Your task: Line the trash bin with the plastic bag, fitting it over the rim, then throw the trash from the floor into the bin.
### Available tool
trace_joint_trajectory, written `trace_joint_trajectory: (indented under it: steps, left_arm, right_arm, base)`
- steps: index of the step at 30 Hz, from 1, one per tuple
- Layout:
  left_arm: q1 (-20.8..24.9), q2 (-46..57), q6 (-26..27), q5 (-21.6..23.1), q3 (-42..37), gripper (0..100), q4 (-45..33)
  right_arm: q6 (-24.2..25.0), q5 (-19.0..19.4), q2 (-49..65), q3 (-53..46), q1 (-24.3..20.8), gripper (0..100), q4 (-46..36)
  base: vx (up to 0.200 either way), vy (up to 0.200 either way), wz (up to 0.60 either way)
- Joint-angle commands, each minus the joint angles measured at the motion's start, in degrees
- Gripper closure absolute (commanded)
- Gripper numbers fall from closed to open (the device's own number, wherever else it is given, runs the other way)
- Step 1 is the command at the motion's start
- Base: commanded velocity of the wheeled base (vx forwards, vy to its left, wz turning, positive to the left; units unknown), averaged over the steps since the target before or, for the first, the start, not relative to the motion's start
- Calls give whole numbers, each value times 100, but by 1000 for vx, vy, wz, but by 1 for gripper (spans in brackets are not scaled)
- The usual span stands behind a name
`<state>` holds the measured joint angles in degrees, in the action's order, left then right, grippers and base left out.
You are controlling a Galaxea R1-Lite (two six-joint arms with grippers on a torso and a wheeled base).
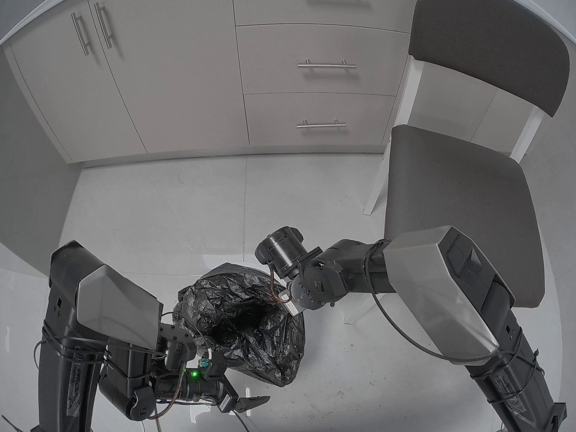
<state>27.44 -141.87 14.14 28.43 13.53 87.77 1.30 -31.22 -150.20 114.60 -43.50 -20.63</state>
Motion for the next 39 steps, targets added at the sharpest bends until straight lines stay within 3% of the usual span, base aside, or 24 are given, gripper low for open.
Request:
trace_joint_trajectory:
  steps: [1,14,25,32,39]
  left_arm:
    - [-195,90,-8,5,9,0,3]
    - [-424,266,-69,14,0,0,3]
    - [-635,749,-1159,5,203,0,3]
    - [-1057,846,-1177,5,440,0,3]
    - [-1408,951,-1177,-4,642,0,3]
  right_arm:
    - [-16,-7,-71,-1,61,0,252]
    - [-16,46,52,-1,131,0,797]
    - [-60,46,114,-1,43,0,1280]
    - [-623,99,-203,-1,131,0,2098]
    - [-737,134,-194,-1,219,0,2230]
  base:
    - [0,0,0]
    - [0,0,0]
    - [0,0,0]
    - [0,0,0]
    - [0,0,0]
